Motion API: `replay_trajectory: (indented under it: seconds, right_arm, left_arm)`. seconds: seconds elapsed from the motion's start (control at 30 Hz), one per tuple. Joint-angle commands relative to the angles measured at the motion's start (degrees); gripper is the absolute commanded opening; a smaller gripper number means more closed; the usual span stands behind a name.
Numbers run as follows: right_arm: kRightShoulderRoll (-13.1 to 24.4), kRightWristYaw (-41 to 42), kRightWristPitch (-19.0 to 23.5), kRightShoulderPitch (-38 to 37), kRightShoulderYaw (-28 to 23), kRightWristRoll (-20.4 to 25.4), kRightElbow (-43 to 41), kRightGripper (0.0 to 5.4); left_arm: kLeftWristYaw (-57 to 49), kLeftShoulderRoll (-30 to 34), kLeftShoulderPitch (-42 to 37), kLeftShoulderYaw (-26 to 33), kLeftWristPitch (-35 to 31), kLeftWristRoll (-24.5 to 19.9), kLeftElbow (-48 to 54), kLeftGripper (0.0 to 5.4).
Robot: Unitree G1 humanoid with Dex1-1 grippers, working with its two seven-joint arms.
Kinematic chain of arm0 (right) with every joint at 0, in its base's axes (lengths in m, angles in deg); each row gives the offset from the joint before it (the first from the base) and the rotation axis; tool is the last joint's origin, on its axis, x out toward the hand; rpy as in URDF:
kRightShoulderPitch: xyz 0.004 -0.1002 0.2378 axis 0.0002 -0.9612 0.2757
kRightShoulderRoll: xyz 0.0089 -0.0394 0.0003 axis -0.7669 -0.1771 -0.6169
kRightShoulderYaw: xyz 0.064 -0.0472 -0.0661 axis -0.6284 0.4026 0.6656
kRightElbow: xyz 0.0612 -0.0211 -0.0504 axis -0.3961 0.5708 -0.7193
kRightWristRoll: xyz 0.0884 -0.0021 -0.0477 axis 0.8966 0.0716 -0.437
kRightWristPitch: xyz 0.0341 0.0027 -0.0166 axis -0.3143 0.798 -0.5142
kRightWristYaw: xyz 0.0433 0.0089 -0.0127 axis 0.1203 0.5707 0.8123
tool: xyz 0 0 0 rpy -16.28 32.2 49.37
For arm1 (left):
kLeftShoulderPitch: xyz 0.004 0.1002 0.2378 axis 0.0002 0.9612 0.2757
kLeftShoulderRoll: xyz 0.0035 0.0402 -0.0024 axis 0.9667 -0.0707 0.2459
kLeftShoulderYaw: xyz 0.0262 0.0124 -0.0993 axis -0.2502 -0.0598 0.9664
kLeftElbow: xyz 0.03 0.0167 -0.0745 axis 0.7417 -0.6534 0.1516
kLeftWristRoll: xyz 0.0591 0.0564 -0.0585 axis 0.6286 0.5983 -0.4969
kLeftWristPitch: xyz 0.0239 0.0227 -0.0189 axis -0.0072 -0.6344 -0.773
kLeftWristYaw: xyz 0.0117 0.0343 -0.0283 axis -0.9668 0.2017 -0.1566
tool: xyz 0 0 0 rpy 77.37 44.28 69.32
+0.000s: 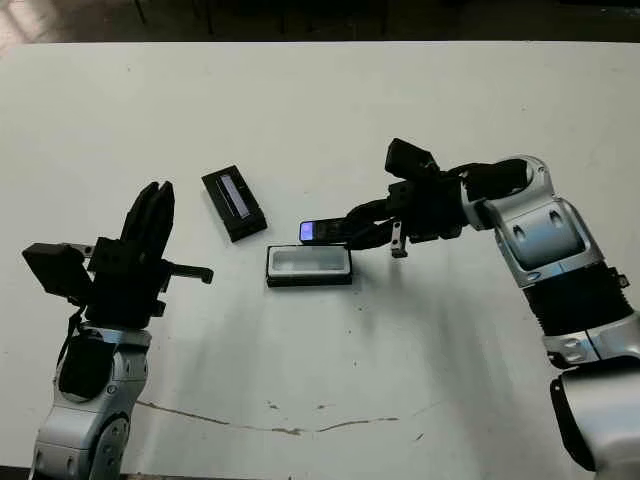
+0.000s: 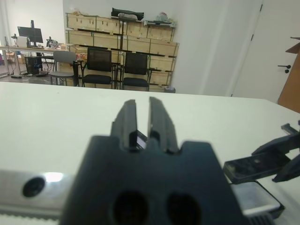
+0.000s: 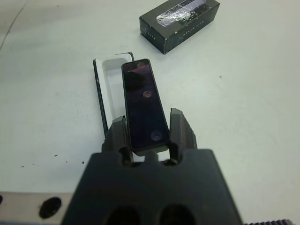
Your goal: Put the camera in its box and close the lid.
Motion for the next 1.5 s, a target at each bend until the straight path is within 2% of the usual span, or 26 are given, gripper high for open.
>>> replay_trajectory:
  seconds: [0.03, 0.23, 0.57, 1.0, 1.5]
  right_arm:
    - [-0.81, 0.52, -0.11, -0.59, 0.99, -0.5, 0.65, 0.17]
    - [-1.49, 0.55, 0.29, -0.26, 2.05, -1.28, -0.24, 0.17]
    - [-2.5, 0.78, -3.05, -0.09, 2.98, -2.8, 1.22, 0.17]
    - [-3.8, 0.32, -2.56, -0.3, 4.08, -4.05, 0.65, 0.17]
    - [-3.34, -2.27, -0.71, -1.18, 5.31, -6.68, -4.02, 0.17]
  left_arm:
    - [0.03, 0.18, 0.93, -0.09, -0.72, 0.17, -0.59, 0.0]
    - [-0.16, -0.08, 1.38, -0.46, -0.33, 0.45, -0.51, 0.0]
    - [-0.59, -0.25, 2.37, -0.58, -0.65, 0.35, 0.22, 0.0]
    - [-0.61, -0.25, 2.24, -0.52, -0.21, 0.34, -0.26, 0.0]
    - [-0.56, -0.21, 2.71, -0.56, 0.36, 0.29, 0.01, 0.0]
